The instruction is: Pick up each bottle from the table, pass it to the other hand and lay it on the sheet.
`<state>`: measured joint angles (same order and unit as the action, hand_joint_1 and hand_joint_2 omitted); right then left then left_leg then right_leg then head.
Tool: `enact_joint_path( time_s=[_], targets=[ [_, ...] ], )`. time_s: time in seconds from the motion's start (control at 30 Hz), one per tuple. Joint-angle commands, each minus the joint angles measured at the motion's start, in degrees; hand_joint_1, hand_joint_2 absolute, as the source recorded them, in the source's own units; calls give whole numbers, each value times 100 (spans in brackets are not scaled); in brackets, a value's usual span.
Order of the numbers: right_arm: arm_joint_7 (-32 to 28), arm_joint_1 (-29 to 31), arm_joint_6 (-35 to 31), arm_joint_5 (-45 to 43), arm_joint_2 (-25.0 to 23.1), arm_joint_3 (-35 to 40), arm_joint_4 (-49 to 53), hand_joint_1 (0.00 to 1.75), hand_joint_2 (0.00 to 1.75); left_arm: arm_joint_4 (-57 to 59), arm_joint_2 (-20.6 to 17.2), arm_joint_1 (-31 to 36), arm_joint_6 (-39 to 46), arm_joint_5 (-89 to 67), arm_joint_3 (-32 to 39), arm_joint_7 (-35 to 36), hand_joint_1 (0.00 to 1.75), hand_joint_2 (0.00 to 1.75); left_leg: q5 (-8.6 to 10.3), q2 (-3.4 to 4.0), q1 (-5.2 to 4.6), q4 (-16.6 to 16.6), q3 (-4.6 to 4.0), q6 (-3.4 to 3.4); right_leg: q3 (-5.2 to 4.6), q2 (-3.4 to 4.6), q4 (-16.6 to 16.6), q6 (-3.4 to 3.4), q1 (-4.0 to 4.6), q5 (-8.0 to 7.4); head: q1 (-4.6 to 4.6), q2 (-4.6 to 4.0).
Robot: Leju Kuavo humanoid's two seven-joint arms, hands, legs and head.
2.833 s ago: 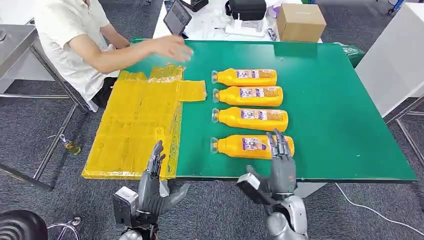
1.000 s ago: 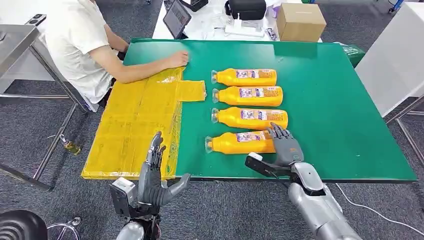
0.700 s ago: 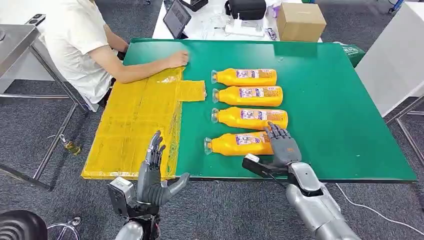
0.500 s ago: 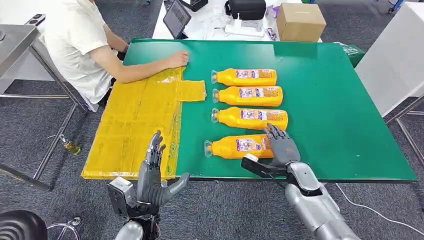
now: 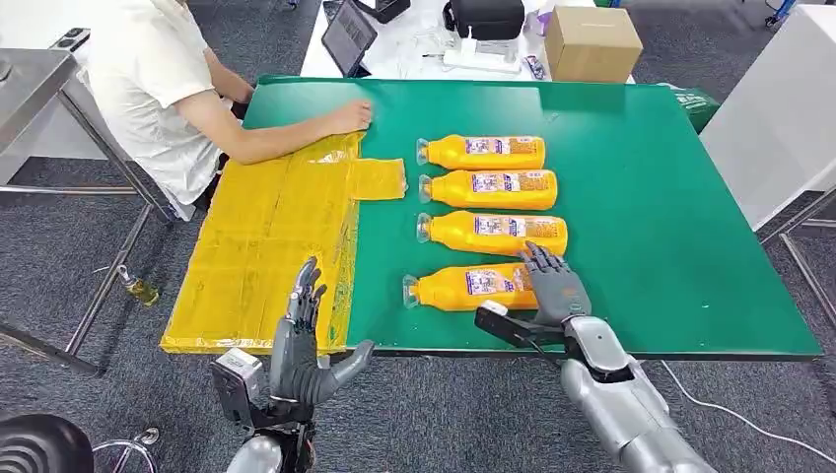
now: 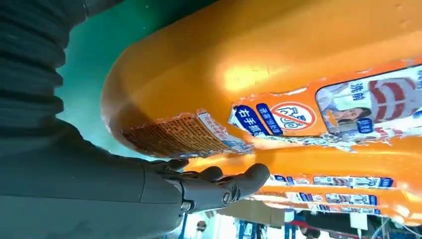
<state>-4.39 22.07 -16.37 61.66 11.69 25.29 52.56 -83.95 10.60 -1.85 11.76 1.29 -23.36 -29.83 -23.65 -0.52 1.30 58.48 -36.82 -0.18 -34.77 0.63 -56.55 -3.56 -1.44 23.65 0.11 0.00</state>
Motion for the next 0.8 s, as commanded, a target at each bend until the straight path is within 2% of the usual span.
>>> enact_joint_path(
  time_s=[0.03, 0.2, 0.63, 0.73, 0.77, 0.8],
  targets=[
    [-511, 726, 117, -516, -250, -149, -2307, 175, 175, 465, -126, 427, -137, 99, -192, 45, 0, 175, -2, 1, 1, -8, 26, 6, 27, -6, 10, 11, 4, 1, 0, 0],
    [-795, 751, 51, -567, -311, -185, -2758, 175, 175, 581, -141, 509, -169, 140, -251, 41, 0, 175, -2, -15, 2, -18, 69, 10, 75, -25, 23, 19, 7, 7, 2, 0],
    [-1229, 520, -85, -642, -363, -184, -2653, 175, 175, 611, -150, 533, -182, 145, -279, 40, 0, 175, -2, -21, 7, -17, 109, 9, 116, -30, 28, 21, 13, 7, 2, 0],
    [-1483, 386, 63, -941, -428, -365, -2596, 175, 175, 636, -146, 539, -193, 149, -293, 35, 0, 175, -2, -19, 8, -22, 116, 11, 122, -30, 33, 25, 15, 7, 2, 0],
    [-1682, 325, 205, -1191, -470, -518, -2554, 175, 175, 649, -142, 541, -194, 158, -292, 24, 0, 175, -4, -15, 6, -15, 112, 7, 114, -23, 24, 18, 12, 8, 0, 0],
    [-2197, 165, 648, -1899, -596, -979, -2375, 175, 175, 667, -88, 517, -130, 226, -216, -10, 0, 175, -2, -18, 9, -23, 120, 9, 123, -30, 34, 24, 16, 7, 0, 0]
  ],
)
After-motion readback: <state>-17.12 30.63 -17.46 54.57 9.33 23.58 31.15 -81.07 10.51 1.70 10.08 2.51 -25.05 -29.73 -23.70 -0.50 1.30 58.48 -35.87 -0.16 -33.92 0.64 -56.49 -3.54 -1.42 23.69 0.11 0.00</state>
